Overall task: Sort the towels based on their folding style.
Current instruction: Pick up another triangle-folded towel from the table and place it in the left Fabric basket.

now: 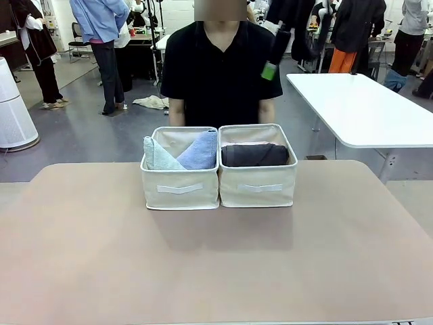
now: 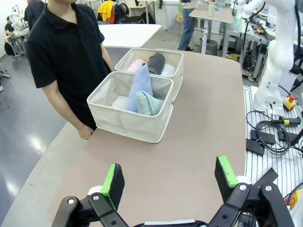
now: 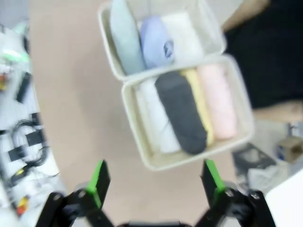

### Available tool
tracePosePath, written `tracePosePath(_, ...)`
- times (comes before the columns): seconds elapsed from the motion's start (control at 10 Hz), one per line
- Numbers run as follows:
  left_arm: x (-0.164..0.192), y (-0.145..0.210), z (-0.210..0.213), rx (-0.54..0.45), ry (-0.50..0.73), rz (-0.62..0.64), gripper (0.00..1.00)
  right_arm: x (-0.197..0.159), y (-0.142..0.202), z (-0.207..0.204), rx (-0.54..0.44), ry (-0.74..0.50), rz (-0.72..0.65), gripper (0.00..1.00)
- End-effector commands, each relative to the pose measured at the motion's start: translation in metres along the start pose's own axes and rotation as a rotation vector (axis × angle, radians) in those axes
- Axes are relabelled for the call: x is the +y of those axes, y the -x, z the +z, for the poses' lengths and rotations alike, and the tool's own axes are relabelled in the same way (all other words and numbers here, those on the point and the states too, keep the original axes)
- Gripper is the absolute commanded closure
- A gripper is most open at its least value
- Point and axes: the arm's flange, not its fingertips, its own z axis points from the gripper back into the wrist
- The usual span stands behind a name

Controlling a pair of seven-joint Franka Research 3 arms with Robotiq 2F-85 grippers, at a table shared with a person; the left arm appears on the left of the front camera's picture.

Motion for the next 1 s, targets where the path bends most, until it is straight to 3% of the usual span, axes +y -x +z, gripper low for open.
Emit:
tracePosePath(0.0, 0.0, -0.001, 0.001, -0.024, -0.002, -0.014, 0.0, 0.111, 0.106, -0.04, -0.072, 0.078, -0.026, 0.0)
tracePosePath(0.3, 0.0, -0.001, 0.001, -0.024, -0.002, -0.014, 0.0, 0.137, 0.163, -0.029, -0.148, 0.132, -0.109, 0.0)
tracePosePath(0.5, 0.0, -0.001, 0.001, -0.024, -0.002, -0.014, 0.0, 0.133, 0.173, -0.028, -0.148, 0.144, -0.16, 0.0)
tracePosePath(0.6, 0.0, -0.001, 0.001, -0.024, -0.002, -0.014, 0.0, 0.117, 0.159, -0.037, 0.022, 0.242, -0.342, 0.0)
tracePosePath(0.7, 0.0, -0.001, 0.001, -0.024, -0.002, -0.014, 0.0, 0.139, 0.18, -0.022, -0.142, 0.115, -0.153, 0.0)
tracePosePath(0.9, 0.0, -0.001, 0.001, -0.024, -0.002, -0.014, 0.0, 0.139, 0.18, -0.022, -0.142, 0.115, -0.153, 0.0)
